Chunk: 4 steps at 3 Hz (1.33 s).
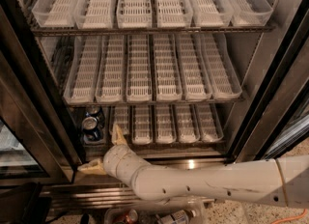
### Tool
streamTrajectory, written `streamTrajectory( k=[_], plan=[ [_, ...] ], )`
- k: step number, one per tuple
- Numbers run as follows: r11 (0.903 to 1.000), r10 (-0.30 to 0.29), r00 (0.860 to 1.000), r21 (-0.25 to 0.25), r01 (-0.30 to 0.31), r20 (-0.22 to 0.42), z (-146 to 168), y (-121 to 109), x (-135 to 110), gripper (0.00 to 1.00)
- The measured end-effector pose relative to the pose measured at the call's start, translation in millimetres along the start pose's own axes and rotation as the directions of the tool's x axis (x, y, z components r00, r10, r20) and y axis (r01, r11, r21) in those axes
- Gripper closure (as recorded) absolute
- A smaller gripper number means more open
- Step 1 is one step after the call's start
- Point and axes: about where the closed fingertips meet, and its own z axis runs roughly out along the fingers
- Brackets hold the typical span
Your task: Pick pepsi can from bottom shelf of fridge
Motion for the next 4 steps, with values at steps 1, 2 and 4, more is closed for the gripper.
streamTrajectory(
  k=[1, 2, 4],
  plan=[
    [0.9989, -0.003, 1.0, 0.046, 0.003, -0.002, 7.3, 2.7, -4.0, 0.0],
    [0.9989, -0.003, 1.0, 0.046, 0.003, -0.002, 7.3, 2.7, -4.0, 0.0],
    [0.9891, 0.026, 0.998, 0.143, -0.034, 0.051, 33.6, 31.7, 15.4, 0.0]
  ],
)
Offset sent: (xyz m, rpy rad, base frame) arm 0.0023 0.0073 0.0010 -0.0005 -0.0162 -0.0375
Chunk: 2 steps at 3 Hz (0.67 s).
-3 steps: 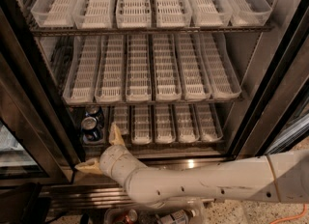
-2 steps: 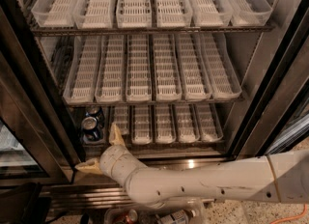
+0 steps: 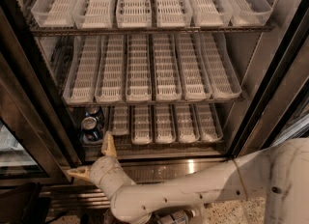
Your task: Pick pepsi can from bottom shelf of fridge
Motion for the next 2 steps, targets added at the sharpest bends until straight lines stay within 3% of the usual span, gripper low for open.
streamTrajectory(
  k=[1, 2],
  plan=[
    [0.9955, 0.009, 1.0, 0.094, -0.011, 0.03, 16.9, 10.7, 14.2, 0.0],
    [0.9745, -0.005, 0.998, 0.224, -0.009, 0.062, 25.0, 2.6, 19.4, 0.0]
  ],
)
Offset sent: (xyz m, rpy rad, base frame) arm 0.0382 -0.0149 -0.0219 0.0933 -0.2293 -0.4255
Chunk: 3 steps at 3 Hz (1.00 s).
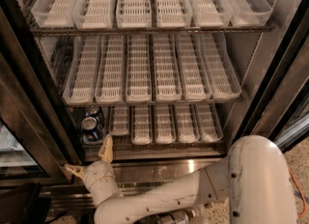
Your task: Pick pepsi can from bottom shelf of fridge
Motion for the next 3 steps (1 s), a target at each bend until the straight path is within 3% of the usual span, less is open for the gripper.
streamTrajectory(
  k=[1, 2, 3],
  plan=[
    [0.9893, -0.002, 1.0, 0.146, -0.002, 0.023, -1.0, -25.0, 2.4, 0.0],
    [0.974, 0.01, 0.999, 0.226, -0.018, 0.036, -10.5, -42.2, 3.4, 0.02],
    [0.9659, 0.034, 0.998, 0.255, -0.044, 0.044, -14.8, -46.9, 6.5, 0.11]
  ],
)
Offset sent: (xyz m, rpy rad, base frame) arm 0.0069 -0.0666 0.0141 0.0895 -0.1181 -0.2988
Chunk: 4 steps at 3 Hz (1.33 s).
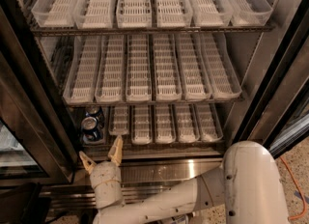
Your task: Pick pepsi can from bottom shelf of fridge
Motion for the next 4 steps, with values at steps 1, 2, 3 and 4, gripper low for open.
streamTrajectory(
  k=[1, 2, 3, 4],
  plan=[
    [0.9996, 0.024, 1.0, 0.012, -0.024, 0.006, 1.6, -1.2, 0.7, 0.19],
    [0.9991, 0.037, 0.999, 0.018, -0.038, 0.02, 6.1, -3.0, -2.8, 0.23],
    [0.9984, 0.056, 0.998, 0.009, -0.056, 0.031, 12.8, 1.7, -6.1, 0.26],
    [0.9972, 0.074, 0.997, -0.01, -0.074, 0.037, 20.9, 10.7, -8.0, 0.28]
  ],
)
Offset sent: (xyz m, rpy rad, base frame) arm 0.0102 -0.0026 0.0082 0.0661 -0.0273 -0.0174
